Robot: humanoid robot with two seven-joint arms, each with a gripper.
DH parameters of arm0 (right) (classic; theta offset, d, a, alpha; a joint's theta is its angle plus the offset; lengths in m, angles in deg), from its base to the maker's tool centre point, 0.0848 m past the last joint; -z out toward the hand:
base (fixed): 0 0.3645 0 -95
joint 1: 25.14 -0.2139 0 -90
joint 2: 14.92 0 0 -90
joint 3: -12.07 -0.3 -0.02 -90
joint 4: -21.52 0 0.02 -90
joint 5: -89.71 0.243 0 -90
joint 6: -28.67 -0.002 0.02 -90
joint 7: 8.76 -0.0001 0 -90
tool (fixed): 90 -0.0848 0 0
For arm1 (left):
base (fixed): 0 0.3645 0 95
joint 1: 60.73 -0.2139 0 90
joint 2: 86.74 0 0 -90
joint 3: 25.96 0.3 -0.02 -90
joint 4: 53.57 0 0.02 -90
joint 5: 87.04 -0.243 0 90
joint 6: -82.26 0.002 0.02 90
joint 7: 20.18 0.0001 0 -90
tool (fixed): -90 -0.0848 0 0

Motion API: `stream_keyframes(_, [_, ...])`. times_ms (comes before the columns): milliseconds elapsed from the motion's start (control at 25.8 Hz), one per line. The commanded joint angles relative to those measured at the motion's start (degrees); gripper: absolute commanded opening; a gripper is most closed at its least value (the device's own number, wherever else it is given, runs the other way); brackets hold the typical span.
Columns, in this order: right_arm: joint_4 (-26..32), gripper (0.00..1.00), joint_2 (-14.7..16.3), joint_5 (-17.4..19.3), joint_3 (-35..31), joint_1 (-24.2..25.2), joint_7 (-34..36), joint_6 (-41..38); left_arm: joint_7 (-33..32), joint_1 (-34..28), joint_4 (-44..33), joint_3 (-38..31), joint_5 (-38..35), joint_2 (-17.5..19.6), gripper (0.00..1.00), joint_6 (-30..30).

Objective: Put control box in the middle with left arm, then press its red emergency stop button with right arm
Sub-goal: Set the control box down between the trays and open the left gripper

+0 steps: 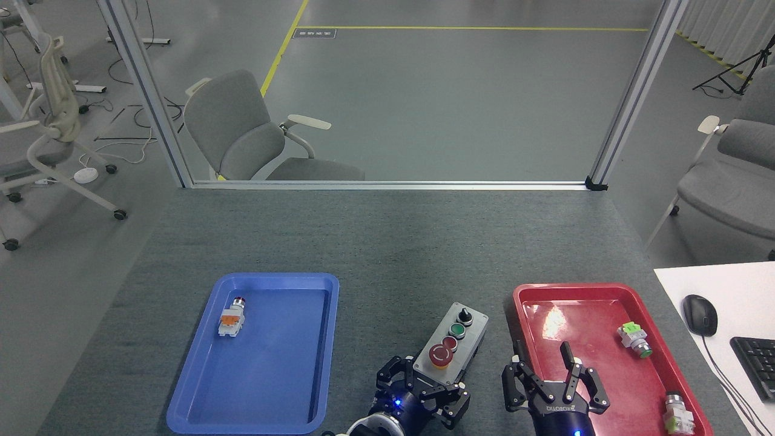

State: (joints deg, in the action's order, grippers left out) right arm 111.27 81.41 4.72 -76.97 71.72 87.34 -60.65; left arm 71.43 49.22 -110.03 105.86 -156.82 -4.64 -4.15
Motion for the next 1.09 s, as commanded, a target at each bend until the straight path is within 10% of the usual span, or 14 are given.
stream_keyframes(0, [0.0, 0.75, 0.0, -0.1, 0.0, 0.0, 0.3, -0.1, 0.1, 0.0, 1.1, 0.1, 0.0, 0.0, 0.15, -0.1])
stream_keyframes(194, [0.0, 0.74, -0.2, 0.0, 0.0, 0.0, 0.3, -0.2, 0.4, 0.0, 1.7, 0.2, 0.0, 0.0, 0.27, 0.0])
stream_keyframes(621, [0.0, 0.39, -0.3, -0.1, 0.0, 0.0, 0.3, -1.5, 0.1, 0.4, 1.0, 0.0, 0.0, 0.1, 0.7, 0.2])
stream_keyframes(854, [-0.1, 0.0, -0.4, -0.2, 0.1, 0.0, 0.3, -3.5, 0.1, 0.4, 0.9, -0.2, 0.0, 0.1, 0.85, 0.6])
stream_keyframes(1048, [-0.1, 0.0, -0.4, -0.6, 0.7, 0.0, 0.3, -3.9, 0.1, 0.4, 0.1, -0.3, 0.1, 0.2, 0.98, 2.3])
